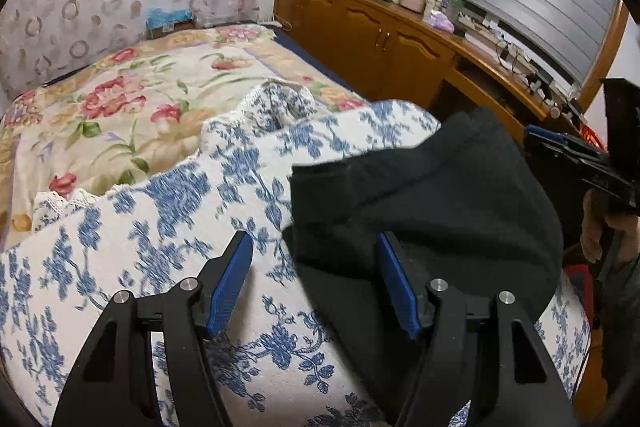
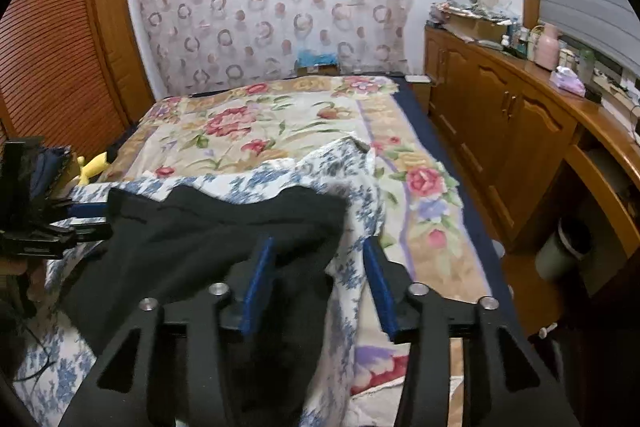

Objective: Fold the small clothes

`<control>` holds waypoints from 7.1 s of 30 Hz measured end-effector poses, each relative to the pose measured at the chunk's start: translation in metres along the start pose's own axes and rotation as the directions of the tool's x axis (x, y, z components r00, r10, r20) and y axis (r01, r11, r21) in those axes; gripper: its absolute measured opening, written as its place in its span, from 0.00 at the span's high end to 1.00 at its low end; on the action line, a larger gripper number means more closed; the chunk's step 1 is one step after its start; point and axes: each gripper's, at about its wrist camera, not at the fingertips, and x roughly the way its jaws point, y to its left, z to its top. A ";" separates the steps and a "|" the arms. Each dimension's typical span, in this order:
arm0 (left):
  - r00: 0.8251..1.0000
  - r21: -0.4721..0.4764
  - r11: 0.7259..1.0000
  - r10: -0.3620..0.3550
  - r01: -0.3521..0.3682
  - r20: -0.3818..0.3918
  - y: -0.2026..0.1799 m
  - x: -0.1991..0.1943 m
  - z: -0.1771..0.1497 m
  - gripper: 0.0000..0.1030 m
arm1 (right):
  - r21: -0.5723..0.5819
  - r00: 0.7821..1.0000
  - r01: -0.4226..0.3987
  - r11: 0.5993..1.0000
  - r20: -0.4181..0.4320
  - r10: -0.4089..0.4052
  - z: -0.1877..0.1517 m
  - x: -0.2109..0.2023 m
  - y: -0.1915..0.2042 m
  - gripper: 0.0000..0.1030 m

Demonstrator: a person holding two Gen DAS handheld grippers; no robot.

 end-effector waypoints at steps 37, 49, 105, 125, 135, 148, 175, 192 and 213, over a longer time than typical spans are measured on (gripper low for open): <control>0.986 -0.016 0.989 -0.142 0.144 0.092 -0.011 -0.042 -0.003 0.89 | -0.042 0.993 -0.070 0.997 -0.101 0.065 -0.002 0.019 0.009 0.39; 0.992 -0.035 0.995 -0.089 0.093 0.092 0.015 -0.052 -0.012 0.90 | -0.071 0.991 -0.074 0.995 -0.116 0.065 0.002 0.035 0.025 0.33; 0.928 -0.065 0.996 -0.040 0.069 0.371 0.026 -0.187 -0.020 0.87 | -0.209 0.939 -0.239 0.948 0.199 0.280 0.043 -0.033 0.113 0.89; 0.805 -0.530 0.810 0.478 -0.249 0.352 0.178 -0.314 -0.181 0.87 | -0.674 0.835 -0.402 0.620 0.008 0.550 0.164 0.106 0.432 0.89; 0.803 -0.529 0.782 0.527 -0.329 0.279 0.198 -0.302 -0.191 0.73 | -0.617 0.886 -0.411 0.671 -0.099 0.452 0.193 0.204 0.482 0.60; 0.755 -0.395 0.820 0.551 -0.413 0.354 0.139 -0.319 -0.176 0.27 | -0.483 0.897 -0.381 0.788 0.016 0.443 0.096 0.102 0.449 0.33; 0.770 -0.247 0.889 0.457 -0.385 0.445 0.000 -0.294 -0.128 0.24 | -0.168 0.927 -0.109 0.980 0.338 0.162 -0.052 -0.077 0.395 0.19; 0.763 -0.237 0.886 0.463 -0.397 0.451 -0.014 -0.291 -0.123 0.24 | -0.099 0.921 -0.070 0.993 0.375 0.103 -0.086 -0.083 0.413 0.19; 0.762 -0.236 0.886 0.463 -0.399 0.453 -0.015 -0.291 -0.124 0.24 | -0.097 0.925 -0.068 0.993 0.367 0.100 -0.082 -0.087 0.395 0.19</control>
